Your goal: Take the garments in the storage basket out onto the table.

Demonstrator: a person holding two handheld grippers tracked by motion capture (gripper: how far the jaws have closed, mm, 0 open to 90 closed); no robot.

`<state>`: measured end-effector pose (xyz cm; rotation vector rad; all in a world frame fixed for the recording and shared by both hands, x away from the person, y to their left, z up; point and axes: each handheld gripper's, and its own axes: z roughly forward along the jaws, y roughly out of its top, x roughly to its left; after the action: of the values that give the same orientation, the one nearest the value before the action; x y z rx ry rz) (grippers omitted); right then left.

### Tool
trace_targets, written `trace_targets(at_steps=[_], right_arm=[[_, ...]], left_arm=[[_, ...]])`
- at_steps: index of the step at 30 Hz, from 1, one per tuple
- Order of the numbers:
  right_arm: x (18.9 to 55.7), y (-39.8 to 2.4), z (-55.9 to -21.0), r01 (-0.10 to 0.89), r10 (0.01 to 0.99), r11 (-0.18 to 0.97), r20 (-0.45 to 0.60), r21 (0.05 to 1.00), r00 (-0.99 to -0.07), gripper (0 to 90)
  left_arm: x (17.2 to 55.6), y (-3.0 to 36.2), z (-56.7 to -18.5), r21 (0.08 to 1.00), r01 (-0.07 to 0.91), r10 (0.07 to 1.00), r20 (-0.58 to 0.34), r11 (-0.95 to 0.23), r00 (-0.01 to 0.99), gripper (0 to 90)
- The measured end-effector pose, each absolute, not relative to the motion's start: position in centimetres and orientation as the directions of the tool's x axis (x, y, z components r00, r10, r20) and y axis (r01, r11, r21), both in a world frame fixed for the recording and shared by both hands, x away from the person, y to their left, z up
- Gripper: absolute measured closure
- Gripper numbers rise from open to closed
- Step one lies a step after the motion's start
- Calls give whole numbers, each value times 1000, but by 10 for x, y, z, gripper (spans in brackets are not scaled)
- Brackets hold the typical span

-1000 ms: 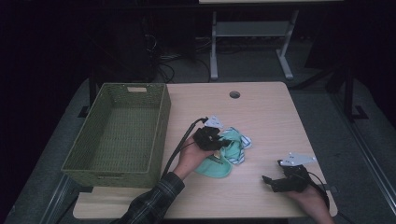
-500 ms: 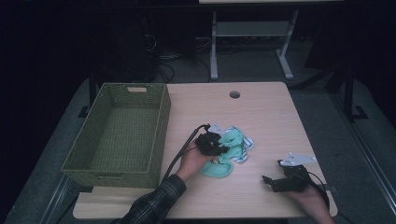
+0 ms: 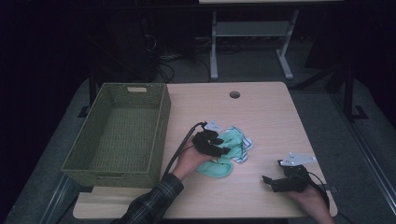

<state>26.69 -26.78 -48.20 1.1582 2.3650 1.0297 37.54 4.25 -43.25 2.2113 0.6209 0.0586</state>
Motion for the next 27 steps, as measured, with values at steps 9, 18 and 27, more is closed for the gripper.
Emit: trace_targets(at_steps=[9, 18, 27], right_arm=[[267, -268, -482, 556, 781, 414, 32, 721, -624, 101], [267, -268, -482, 556, 781, 414, 32, 721, -623, 101], [267, -268, -482, 556, 781, 414, 33, 721, -623, 101]], left_arm=[[364, 69, -412, 745, 402, 455, -149, -532, 878, 479], [346, 87, -417, 723, 420, 503, -117, -548, 857, 767], [333, 97, -434, 667, 447, 543, -76, -596, 837, 893]])
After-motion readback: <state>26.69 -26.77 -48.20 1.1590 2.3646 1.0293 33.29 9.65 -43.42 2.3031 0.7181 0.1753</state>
